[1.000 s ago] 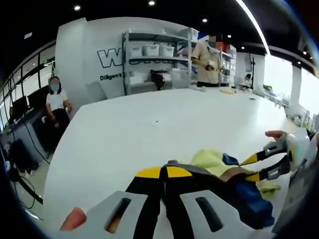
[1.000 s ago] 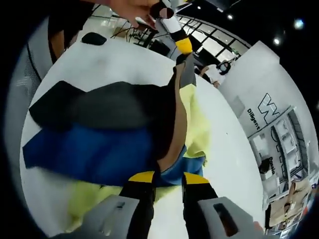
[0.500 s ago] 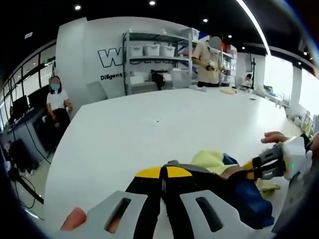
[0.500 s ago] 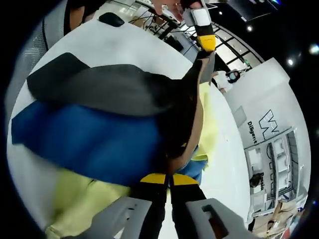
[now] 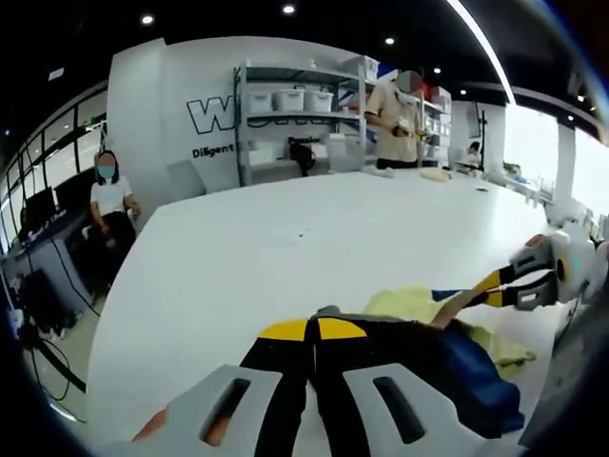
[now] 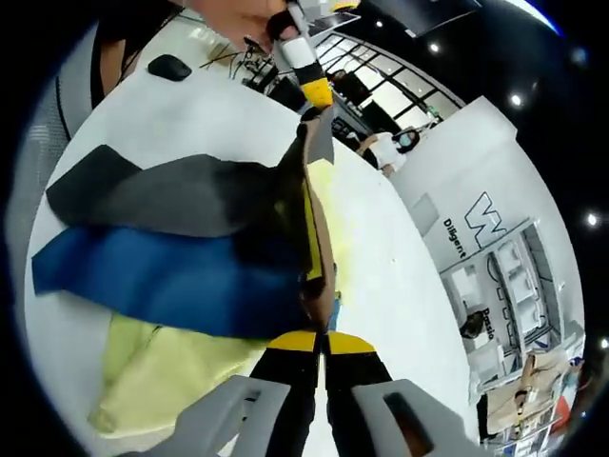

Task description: Fold the garment on the visible template until the final outline fits inside the template.

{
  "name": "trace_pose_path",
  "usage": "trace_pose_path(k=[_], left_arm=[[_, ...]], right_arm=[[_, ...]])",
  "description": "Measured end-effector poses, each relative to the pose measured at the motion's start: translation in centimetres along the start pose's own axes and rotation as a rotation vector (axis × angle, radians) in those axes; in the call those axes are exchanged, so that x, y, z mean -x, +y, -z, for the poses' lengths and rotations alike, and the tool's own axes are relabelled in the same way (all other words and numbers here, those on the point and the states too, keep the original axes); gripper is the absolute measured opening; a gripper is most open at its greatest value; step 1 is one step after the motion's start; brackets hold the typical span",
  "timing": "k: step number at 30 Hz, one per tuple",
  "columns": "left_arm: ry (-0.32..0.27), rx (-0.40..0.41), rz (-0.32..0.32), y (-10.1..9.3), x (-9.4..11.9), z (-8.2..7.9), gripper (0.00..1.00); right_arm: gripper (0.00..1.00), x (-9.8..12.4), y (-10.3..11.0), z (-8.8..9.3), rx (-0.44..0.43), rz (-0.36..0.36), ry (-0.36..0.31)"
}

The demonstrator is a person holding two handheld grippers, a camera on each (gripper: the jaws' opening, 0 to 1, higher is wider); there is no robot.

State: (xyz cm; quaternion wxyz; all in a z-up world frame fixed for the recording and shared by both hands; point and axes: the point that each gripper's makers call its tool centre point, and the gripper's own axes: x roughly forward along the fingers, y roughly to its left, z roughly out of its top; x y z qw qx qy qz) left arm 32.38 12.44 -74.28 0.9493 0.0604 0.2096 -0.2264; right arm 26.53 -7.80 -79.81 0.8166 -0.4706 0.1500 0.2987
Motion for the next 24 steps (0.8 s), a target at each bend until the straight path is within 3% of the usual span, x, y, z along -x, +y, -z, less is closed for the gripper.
trace_pose_path(k=[9, 18, 24], left_arm=[[-0.055, 0.016, -0.011, -0.4, 1.2, -1.3, 0.02], [-0.148, 0.005, -0.019, -1.8, 2.7, -4.2, 0.02], [-0.186, -0.008, -0.011, -2.6, 3.2, -6.0, 0.02]], right_arm=[[0.0, 3.3, -3.8, -0.7, -0.04, 0.136, -0.017], [0.0, 6.7, -8.5, -1.7, -0.025, 0.289, -0.028], [0.0, 7.7, -10.7, -2.0, -0.014, 0.349, -0.033]])
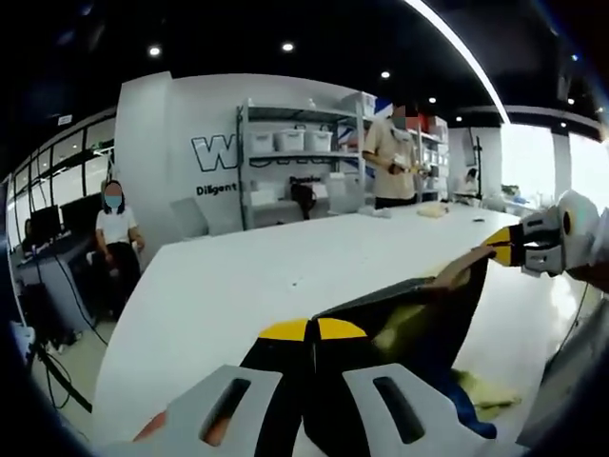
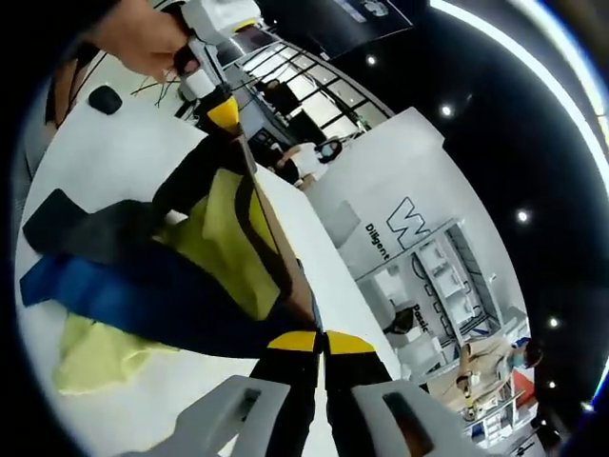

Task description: Fold the garment on the visible template until the final outline fits inside the template.

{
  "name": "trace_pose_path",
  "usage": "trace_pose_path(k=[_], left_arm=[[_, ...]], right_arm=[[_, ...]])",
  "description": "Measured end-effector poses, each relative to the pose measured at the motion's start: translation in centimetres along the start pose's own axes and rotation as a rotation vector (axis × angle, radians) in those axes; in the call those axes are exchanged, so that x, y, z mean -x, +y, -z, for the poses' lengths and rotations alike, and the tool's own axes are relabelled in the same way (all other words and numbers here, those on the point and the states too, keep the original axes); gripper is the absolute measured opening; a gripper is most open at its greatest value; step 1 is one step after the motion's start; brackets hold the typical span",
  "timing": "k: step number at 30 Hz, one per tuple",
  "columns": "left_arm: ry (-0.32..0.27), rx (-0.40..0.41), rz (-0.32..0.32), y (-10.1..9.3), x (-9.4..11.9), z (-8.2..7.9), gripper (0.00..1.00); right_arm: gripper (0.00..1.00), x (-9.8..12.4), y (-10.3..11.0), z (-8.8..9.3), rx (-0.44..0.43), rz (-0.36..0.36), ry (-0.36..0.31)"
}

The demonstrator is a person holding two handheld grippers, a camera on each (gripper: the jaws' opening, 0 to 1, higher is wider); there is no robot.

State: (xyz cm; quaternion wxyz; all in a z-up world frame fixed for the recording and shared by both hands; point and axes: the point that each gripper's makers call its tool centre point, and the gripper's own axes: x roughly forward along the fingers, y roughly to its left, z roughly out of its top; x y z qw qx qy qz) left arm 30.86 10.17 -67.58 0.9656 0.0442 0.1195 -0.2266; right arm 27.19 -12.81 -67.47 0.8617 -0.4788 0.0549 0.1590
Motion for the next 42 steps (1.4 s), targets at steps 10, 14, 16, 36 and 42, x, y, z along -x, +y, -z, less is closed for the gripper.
trace_pose_path(k=[10, 14, 16, 36, 42], left_arm=[[-0.036, -0.009, 0.034, -1.0, -0.8, -2.5, 0.02], [-0.005, -0.042, 0.04, -0.5, -3.0, -2.5, 0.02], [0.012, -0.056, 0.039, -0.1, -3.8, -2.3, 0.02], [0.165, -0.084, 0.039, 2.9, -12.3, 1.9, 0.02], [0.215, -0.048, 0.037, 3.9, -15.3, 3.6, 0.02]], right_arm=[[0.0, -1.3, -4.2, 0.4, 0.032, 0.107, 0.025], [0.0, -3.4, -4.4, 0.8, 0.091, 0.094, 0.039], [0.0, -4.5, -4.5, 1.0, 0.1, 0.082, 0.032], [0.0, -14.2, -0.9, 6.1, -0.063, -0.25, 0.04], [0.0, -16.7, 0.1, 7.5, -0.124, -0.287, 0.072]])
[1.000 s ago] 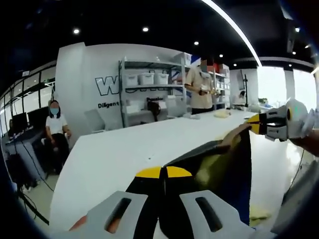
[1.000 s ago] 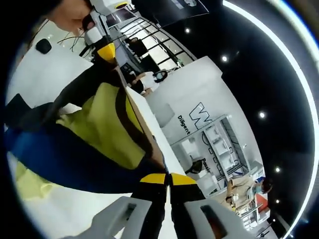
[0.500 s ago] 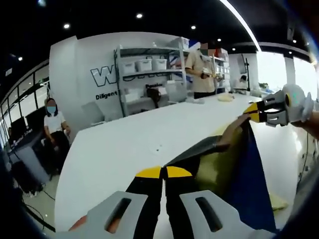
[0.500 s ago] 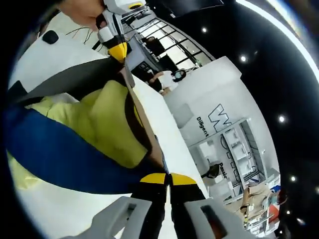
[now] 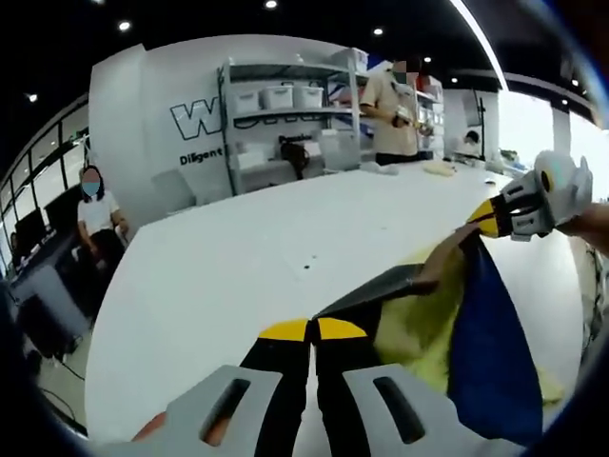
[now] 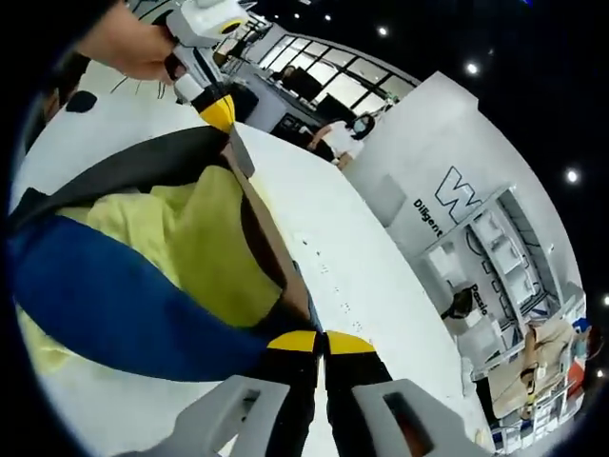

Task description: Fold the garment on the visible template until the final outline fits inside the template.

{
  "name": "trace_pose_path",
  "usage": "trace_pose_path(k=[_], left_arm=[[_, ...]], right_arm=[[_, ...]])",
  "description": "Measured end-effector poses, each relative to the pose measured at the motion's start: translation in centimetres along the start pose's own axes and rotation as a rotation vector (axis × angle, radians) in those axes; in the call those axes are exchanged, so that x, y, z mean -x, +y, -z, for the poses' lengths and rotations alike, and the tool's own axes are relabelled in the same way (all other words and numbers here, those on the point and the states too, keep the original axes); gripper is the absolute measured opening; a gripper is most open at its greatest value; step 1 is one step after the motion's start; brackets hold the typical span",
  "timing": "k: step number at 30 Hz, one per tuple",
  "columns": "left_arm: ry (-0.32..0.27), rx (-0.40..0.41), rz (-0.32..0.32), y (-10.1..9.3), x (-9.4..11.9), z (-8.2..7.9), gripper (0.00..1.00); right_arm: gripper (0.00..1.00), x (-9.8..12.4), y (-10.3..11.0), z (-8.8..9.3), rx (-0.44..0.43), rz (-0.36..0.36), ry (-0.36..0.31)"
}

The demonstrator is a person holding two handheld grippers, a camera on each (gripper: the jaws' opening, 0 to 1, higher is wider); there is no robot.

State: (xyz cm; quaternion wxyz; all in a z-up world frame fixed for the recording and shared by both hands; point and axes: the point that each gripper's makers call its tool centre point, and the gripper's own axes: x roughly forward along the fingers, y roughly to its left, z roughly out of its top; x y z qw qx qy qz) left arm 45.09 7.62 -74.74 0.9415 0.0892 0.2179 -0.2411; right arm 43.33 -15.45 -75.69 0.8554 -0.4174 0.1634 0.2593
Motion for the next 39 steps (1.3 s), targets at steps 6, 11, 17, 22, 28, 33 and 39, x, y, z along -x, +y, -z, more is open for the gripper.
trace_pose_path(k=[6, 11, 17, 22, 28, 33, 39], left_arm=[[0.051, -0.004, 0.003, 0.6, -2.5, 0.9, 0.02], [0.08, 0.023, 0.007, 0.9, -4.1, 1.9, 0.02], [0.119, 0.038, 0.012, 1.2, -6.1, 3.7, 0.02], [0.137, 0.077, 0.018, 1.3, -7.2, 4.6, 0.02], [0.164, 0.075, 0.01, 1.4, -8.0, 5.8, 0.02], [0.213, 0.026, 0.002, 1.5, -8.6, 7.7, 0.02], [0.232, 0.002, 0.004, 1.5, -9.1, 8.1, 0.02]], right_arm=[[0.0, -2.3, 0.4, 1.2, -0.036, -0.03, 0.03], [0.0, -3.7, 0.7, 2.0, -0.077, -0.047, 0.049], [0.0, -5.8, 1.5, 3.5, -0.139, -0.076, 0.082], [0.0, -7.1, 2.2, 4.5, -0.19, -0.094, 0.109], [0.0, -8.0, 2.9, 5.1, -0.215, -0.106, 0.13], [0.0, -8.7, 4.0, 5.7, -0.225, -0.124, 0.164], [0.0, -9.0, 4.4, 6.0, -0.232, -0.134, 0.181]])
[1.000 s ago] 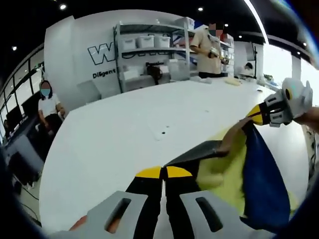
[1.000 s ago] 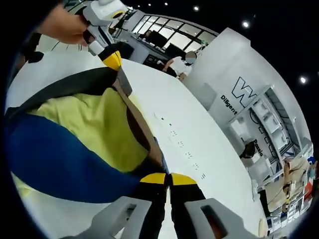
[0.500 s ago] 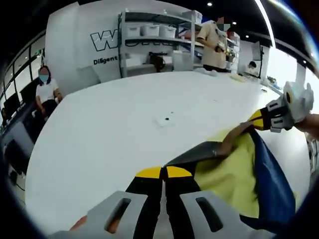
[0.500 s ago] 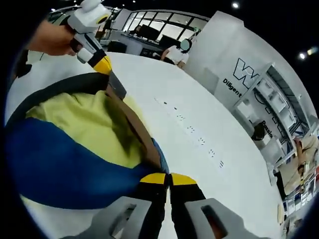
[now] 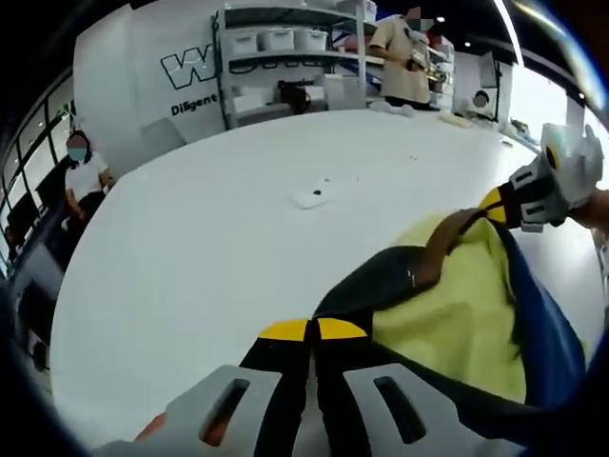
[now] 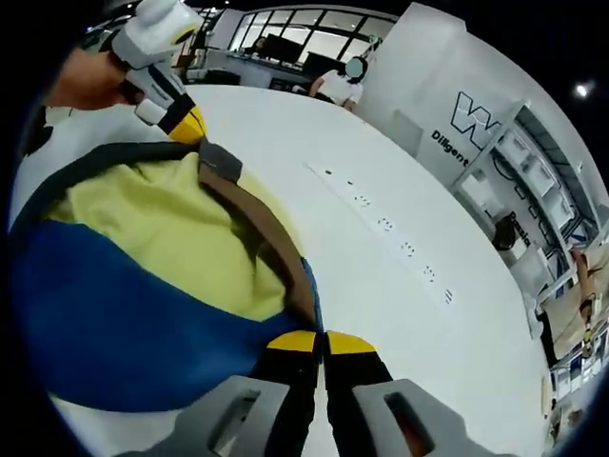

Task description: Fold the garment on the visible template until the final outline fits inside the template.

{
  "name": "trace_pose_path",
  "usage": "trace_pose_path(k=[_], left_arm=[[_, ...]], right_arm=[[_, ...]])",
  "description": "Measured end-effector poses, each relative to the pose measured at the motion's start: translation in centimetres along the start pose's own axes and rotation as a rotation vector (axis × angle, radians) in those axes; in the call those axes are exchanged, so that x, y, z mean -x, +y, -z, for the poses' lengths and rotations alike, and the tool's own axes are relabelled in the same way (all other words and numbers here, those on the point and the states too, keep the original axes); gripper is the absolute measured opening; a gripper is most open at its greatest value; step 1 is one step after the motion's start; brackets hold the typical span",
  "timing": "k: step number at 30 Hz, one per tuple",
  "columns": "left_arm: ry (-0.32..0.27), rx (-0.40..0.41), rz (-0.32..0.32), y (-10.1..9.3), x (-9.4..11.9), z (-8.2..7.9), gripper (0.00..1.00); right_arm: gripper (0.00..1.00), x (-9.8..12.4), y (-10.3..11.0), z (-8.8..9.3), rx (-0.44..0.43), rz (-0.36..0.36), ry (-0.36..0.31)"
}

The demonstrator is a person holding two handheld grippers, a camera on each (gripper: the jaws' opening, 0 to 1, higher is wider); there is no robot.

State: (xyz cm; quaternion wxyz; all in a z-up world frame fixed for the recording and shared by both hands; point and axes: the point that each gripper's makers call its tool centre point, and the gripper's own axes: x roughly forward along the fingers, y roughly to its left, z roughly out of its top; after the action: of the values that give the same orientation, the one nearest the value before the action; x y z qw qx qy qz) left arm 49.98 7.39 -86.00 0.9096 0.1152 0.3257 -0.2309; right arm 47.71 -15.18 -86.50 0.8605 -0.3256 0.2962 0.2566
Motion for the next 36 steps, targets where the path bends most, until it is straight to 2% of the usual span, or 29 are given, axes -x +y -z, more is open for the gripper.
trace_pose_path(k=[6, 11, 15, 21, 22, 25, 36], left_arm=[[-0.003, -0.017, -0.004, 0.1, -0.1, -0.1, 0.02], [-0.02, 0.016, -0.016, 0.3, 0.4, -0.6, 0.02], [-0.023, 0.027, -0.024, 0.5, 1.2, -1.1, 0.05], [-0.016, 0.097, -0.023, 0.8, 2.0, -0.9, 0.08], [-0.042, 0.097, -0.018, 0.6, 2.5, -1.0, 0.08], [-0.032, 0.107, -0.008, 0.1, 3.0, -0.6, 0.07], [-0.069, 0.118, 0.042, -3.5, 5.7, -0.4, 0.07]], right_arm=[[0.0, 0.0, 0.1, 0.0, 0.008, 0.009, 0.009], [0.0, 0.2, -0.2, -0.2, -0.027, 0.02, 0.007], [0.01, 1.0, -1.0, -1.0, -0.053, 0.042, -0.02], [0.01, 1.6, -0.9, -1.0, -0.064, 0.043, -0.021], [0.01, 2.1, -0.9, -0.9, -0.076, 0.046, -0.022], [0.0, 2.5, -0.8, -1.0, -0.087, 0.049, -0.03], [0.0, 4.8, 1.6, -1.2, -0.09, 0.047, -0.056]])
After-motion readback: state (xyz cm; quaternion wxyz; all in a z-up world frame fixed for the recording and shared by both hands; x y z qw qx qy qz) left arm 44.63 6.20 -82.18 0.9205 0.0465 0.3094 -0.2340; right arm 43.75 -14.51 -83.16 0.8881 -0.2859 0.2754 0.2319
